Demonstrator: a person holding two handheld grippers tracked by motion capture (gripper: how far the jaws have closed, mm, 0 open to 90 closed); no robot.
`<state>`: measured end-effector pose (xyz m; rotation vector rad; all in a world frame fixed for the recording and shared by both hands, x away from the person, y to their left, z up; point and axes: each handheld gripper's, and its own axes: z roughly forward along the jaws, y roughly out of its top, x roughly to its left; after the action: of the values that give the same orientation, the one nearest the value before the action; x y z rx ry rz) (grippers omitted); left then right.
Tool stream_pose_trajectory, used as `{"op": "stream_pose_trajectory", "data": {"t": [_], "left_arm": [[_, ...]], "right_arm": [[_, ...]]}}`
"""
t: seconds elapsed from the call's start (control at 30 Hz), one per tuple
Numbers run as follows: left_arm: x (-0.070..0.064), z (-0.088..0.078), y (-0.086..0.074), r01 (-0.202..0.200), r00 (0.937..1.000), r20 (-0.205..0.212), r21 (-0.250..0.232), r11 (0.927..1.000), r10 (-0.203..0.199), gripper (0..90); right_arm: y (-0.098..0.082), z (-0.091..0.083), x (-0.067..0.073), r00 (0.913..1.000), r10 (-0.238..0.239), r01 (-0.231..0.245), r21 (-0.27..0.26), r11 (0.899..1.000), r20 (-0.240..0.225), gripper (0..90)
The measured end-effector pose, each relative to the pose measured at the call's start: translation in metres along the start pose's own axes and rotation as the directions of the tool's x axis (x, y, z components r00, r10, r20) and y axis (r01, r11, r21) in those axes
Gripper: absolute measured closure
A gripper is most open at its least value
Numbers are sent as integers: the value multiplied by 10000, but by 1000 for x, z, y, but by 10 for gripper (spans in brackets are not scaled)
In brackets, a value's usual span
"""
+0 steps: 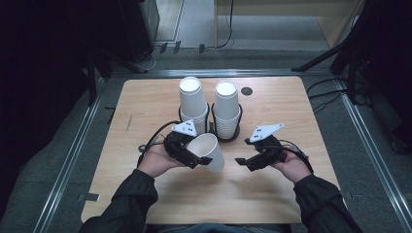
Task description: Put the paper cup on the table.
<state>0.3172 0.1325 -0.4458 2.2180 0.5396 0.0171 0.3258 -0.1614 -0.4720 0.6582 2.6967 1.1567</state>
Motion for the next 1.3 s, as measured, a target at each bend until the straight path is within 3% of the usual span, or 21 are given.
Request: {"op": "stream_pose_trajectory", "data": {"t": [0.1,0.2,0.37,0.63,0.83,1.1,1.3], "left_arm": [[1,-4,-3,135,9998,-118,52,9999,-135,184],[3,-9,-7,307,9992,-261,-8,9995,-307,183],[7,-16,-14,594,9974,-392,-152,9981,-600,183],[14,-29,-28,964,9904,-993,-66,9953,-966,183],[22,-41,-38,1267,9814,-1431,-165,9918,-1277,183],[36,-53,-49,1634,9731,-1613,-184,9864,-1642,182],[52,-65,-60,2050,9606,-1829,-424,9779,-2093,182]], "right_arm": [[0,1,-4,9996,209,-209,46,9998,178,208],[2,0,-8,9993,374,-374,-222,9991,-2,208],[5,3,-11,9993,354,-353,-231,9991,68,208],[9,4,-15,9993,359,-356,-298,9989,105,208],[11,9,-18,9990,439,-438,-235,9988,53,208],[10,11,-20,9992,400,-398,-202,9990,90,208],[12,12,-20,9990,430,-424,-400,9983,137,208]]}}
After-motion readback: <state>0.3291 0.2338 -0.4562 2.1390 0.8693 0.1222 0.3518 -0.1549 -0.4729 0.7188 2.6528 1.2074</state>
